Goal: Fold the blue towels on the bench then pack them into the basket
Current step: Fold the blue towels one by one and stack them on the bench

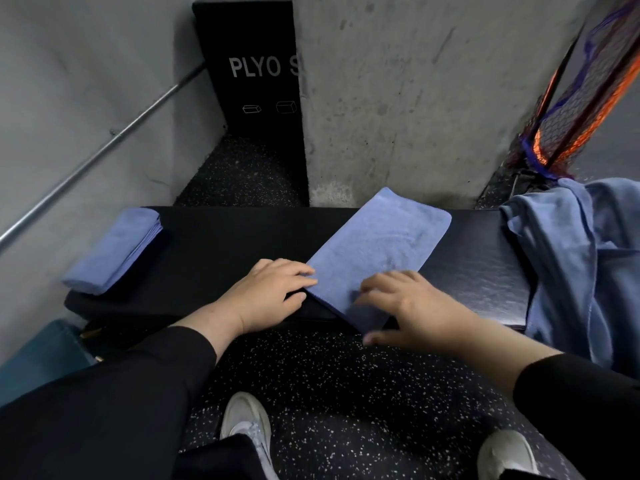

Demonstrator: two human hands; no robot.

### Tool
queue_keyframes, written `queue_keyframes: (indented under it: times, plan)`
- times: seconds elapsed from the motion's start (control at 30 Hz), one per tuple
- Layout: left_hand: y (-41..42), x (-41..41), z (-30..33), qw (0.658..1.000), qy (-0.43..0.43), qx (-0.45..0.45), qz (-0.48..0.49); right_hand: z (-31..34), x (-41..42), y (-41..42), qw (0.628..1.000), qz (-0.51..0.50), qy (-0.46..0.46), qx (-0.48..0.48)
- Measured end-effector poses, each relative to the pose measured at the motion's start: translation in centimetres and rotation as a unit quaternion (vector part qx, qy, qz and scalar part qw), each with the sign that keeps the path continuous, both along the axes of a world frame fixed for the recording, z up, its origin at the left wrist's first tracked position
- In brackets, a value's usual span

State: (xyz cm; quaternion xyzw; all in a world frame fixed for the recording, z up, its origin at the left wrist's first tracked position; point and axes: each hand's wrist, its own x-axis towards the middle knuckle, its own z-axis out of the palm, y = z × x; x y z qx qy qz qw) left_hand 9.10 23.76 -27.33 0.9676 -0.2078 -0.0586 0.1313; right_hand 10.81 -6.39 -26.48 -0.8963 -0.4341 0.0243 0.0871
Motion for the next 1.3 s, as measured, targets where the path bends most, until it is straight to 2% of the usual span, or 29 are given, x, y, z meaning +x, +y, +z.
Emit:
queue_keyframes:
  times: [0.1, 0.23, 0.37, 0.5, 0.63, 0.8, 0.97, 1.13, 1.23, 1.3]
  plan:
    - [-0.1, -0.3, 0.5, 0.999, 0.022, -0.025, 0.043, -1.3, -2.0, 0.7, 0.998, -0.025, -0.021, -0.045]
    - [0.0, -1.0, 1.3, 0.986, 0.074, -0.092, 0.120, -1.5, -2.8, 1.7, 0.993, -0.104, -0.031, 0.055]
    - [0.6, -1.0, 2.0, 0.993, 0.035, -0.068, 0.092, 0.1, -2.8, 1.3, 0.971, -0.197, 0.043, 0.131]
    - [-0.3, -0.7, 2.1, 0.998, 0.034, -0.014, 0.059, 1.5, -2.5, -0.2, 0.940, -0.241, 0.159, 0.181]
    - [-2.6, 0.0, 1.8, 1.000, -0.004, -0.016, 0.024, 1.9, -2.1, -1.5, 0.907, -0.279, 0.200, 0.242]
    - [-4.8, 1.2, 2.2, 0.993, -0.024, -0.110, 0.018, 2.6, -2.4, -3.0, 0.886, -0.305, 0.210, 0.279]
    - [-5.5, 0.9, 4.0, 0.960, 0.093, -0.247, 0.098, 3.7, -3.0, -4.3, 0.871, -0.345, 0.194, 0.291]
    - [-6.3, -0.7, 5.5, 0.929, 0.134, -0.321, 0.124, 4.8, -3.5, -4.7, 0.865, -0.356, 0.180, 0.305]
    - [-6.7, -1.3, 5.9, 0.909, 0.167, -0.345, 0.162, 5.3, -3.9, -4.4, 0.834, -0.371, 0.203, 0.354]
    - [-7.0, -1.6, 5.9, 0.899, 0.182, -0.353, 0.183, 5.3, -3.9, -4.3, 0.808, -0.367, 0.257, 0.383]
